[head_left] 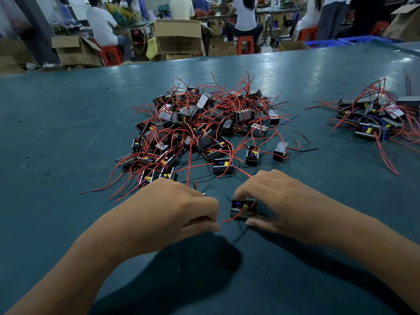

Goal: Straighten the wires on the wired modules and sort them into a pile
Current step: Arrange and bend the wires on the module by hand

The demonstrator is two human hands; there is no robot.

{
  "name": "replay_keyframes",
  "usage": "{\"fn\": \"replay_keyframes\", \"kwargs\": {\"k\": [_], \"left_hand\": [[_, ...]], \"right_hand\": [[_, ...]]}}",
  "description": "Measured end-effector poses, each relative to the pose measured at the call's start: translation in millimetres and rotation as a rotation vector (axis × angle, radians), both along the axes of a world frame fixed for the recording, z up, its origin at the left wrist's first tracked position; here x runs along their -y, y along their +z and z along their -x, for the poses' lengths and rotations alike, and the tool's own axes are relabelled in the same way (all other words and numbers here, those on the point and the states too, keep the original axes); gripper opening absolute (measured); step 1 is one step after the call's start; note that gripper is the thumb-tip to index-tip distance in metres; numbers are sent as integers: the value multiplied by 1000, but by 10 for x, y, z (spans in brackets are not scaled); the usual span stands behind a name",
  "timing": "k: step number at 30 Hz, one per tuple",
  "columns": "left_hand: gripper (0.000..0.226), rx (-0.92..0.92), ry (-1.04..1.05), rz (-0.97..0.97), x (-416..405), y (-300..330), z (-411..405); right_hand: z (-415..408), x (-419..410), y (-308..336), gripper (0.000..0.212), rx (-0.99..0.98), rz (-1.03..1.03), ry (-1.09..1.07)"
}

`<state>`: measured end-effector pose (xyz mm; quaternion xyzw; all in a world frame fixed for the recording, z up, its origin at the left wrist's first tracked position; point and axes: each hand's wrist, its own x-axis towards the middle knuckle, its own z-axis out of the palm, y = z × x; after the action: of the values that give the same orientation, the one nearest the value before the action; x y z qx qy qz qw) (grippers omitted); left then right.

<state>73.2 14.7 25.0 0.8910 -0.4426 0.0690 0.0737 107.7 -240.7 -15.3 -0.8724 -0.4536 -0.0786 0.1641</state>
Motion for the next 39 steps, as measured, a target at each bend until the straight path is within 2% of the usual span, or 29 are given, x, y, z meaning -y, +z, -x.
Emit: {"fn": "replay_keyframes", "kwargs": {"k": [6, 11, 14, 17, 21, 26, 31, 36, 39], "left_hand": [[21, -105, 121, -1, -152, 19, -47], [23, -246, 207, -69, -196, 5, -89], [19, -334, 189, -41, -194, -5, -88], [18, -398, 165, -10, -199, -1, -78], [16, -435, 172, -18, -196, -4, -84], [17, -414, 216, -35, -211, 23, -84], [21, -398, 261, -48, -244, 49, -84], [18, -535, 271, 97, -353, 124, -120], [16, -459, 381, 259, -378, 72, -213]], "right_hand": [[-7, 20, -9, 46, -74, 2, -44], [-17, 39, -12, 51, -73, 52, -23], [-18, 48, -5, 46, -48, 76, -25], [-15, 57, 13, 30, -22, 94, -20], [2, 13, 11, 33, -14, 52, -35], [-12, -21, -18, 18, 18, 35, -57], [-9, -13, -2, 30, -29, 28, -64], [-8, -8, -2, 28, -36, 40, -84], [-10, -6, -7, 28, -48, 38, -84]]}}
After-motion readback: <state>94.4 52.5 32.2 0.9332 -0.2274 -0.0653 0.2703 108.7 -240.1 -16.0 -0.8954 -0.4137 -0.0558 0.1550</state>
